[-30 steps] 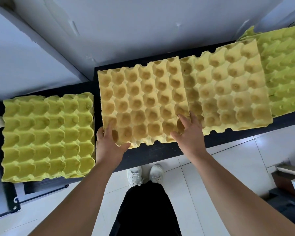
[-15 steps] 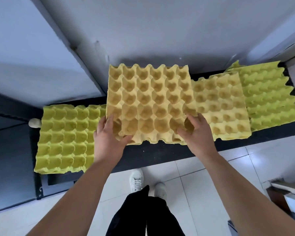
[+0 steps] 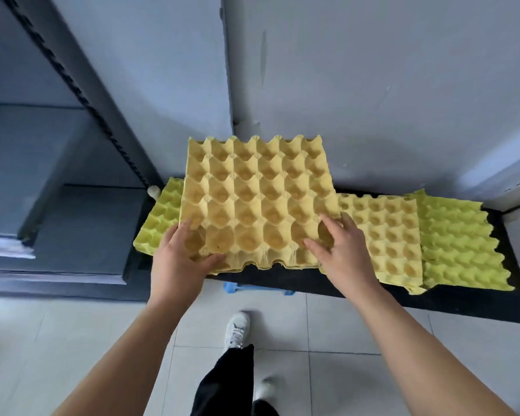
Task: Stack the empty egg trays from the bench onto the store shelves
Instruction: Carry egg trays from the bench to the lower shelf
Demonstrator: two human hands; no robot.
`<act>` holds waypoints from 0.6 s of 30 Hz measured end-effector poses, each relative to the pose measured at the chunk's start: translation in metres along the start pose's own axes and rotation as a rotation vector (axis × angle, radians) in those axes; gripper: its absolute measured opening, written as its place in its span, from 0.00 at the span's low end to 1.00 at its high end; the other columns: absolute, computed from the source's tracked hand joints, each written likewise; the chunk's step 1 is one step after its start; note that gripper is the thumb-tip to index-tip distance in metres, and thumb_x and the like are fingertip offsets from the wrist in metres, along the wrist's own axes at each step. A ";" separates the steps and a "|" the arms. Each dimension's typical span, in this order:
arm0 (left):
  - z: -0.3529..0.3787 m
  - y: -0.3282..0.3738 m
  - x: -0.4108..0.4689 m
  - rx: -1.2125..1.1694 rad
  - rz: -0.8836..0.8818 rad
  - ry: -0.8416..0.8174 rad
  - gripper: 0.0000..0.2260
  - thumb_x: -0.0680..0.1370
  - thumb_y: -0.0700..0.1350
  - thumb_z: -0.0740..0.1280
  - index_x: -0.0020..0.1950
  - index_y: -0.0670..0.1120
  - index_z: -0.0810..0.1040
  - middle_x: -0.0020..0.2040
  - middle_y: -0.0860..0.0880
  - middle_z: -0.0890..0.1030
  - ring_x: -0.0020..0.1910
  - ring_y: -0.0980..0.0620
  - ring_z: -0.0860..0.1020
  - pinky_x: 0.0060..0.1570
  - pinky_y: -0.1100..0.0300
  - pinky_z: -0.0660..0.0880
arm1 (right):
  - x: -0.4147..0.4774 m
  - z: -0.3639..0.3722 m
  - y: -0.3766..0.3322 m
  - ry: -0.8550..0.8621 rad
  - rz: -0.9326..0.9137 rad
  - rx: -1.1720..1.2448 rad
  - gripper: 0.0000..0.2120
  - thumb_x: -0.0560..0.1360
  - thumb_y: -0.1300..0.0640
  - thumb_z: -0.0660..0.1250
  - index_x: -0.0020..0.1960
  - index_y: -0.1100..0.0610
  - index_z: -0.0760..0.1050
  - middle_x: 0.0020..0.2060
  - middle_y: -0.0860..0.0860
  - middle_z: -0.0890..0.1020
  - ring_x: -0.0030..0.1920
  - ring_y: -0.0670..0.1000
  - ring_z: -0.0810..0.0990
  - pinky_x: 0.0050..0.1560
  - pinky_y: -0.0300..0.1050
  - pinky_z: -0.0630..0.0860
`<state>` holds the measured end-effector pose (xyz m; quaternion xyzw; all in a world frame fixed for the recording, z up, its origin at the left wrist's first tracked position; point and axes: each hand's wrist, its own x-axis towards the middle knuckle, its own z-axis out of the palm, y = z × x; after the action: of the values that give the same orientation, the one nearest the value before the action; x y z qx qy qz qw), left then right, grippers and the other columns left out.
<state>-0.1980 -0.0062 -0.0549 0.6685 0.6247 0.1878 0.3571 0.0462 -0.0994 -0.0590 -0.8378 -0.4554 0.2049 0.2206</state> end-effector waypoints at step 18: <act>-0.261 -0.122 -0.106 -0.168 -0.088 0.436 0.40 0.64 0.50 0.81 0.73 0.56 0.67 0.63 0.53 0.72 0.56 0.58 0.68 0.53 0.62 0.66 | -0.102 0.049 -0.270 -0.108 -0.488 -0.045 0.29 0.76 0.44 0.64 0.73 0.54 0.64 0.68 0.59 0.64 0.68 0.60 0.62 0.64 0.52 0.64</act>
<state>-0.4812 -0.0496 0.0547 0.5520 0.6979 0.3633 0.2761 -0.2130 -0.0456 0.0655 -0.6955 -0.6599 0.1800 0.2201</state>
